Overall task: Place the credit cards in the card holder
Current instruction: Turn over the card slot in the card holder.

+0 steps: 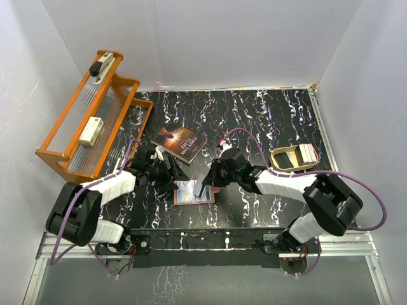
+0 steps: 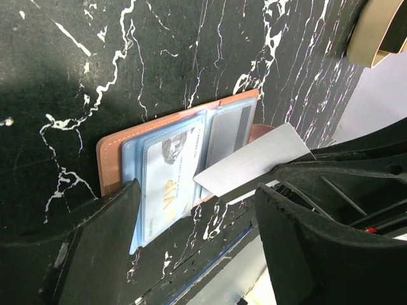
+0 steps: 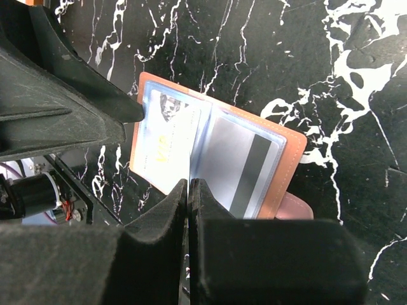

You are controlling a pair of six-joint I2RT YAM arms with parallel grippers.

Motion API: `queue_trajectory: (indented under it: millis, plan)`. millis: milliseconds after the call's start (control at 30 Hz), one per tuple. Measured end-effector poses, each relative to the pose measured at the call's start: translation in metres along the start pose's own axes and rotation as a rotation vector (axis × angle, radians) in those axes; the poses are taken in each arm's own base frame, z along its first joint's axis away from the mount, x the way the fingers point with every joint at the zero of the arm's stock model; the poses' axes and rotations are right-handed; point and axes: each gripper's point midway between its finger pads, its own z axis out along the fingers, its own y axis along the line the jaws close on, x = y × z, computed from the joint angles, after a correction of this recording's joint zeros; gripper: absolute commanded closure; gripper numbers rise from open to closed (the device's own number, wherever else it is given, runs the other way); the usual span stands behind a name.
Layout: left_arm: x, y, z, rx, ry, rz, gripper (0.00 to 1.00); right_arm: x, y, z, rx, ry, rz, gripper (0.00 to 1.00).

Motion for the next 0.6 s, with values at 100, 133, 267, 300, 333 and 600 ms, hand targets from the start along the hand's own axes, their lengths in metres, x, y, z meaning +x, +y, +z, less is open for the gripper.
queue_trajectory:
  millis: [100, 133, 267, 300, 333, 600]
  plan:
    - [0.0003, -0.0001, 0.0028, 0.009, 0.008, 0.001, 0.29, 0.0031, -0.0055, 0.0006, 0.012, -0.002, 0.000, 1.00]
    - [0.0005, 0.0002, 0.0037, 0.011, 0.011, 0.000, 0.29, 0.0049, -0.0078, 0.0007, 0.017, -0.001, 0.001, 1.00]
    - [0.0016, 0.0007, 0.0057, 0.021, 0.014, -0.006, 0.30, 0.0057, -0.0104, 0.0009, 0.025, -0.003, 0.001, 1.00]
    - [0.0012, 0.0001, 0.0061, 0.024, 0.013, -0.006, 0.30, 0.0055, -0.0106, 0.0010, 0.027, -0.004, 0.000, 1.00]
    - [0.0009, -0.0001, 0.0066, 0.027, 0.013, -0.005, 0.30, 0.0054, -0.0107, 0.0010, 0.027, -0.005, 0.000, 1.00]
    - [0.0035, -0.0038, 0.0093, 0.065, 0.026, -0.025, 0.38, 0.0058, -0.0112, 0.0014, 0.028, -0.004, 0.001, 1.00]
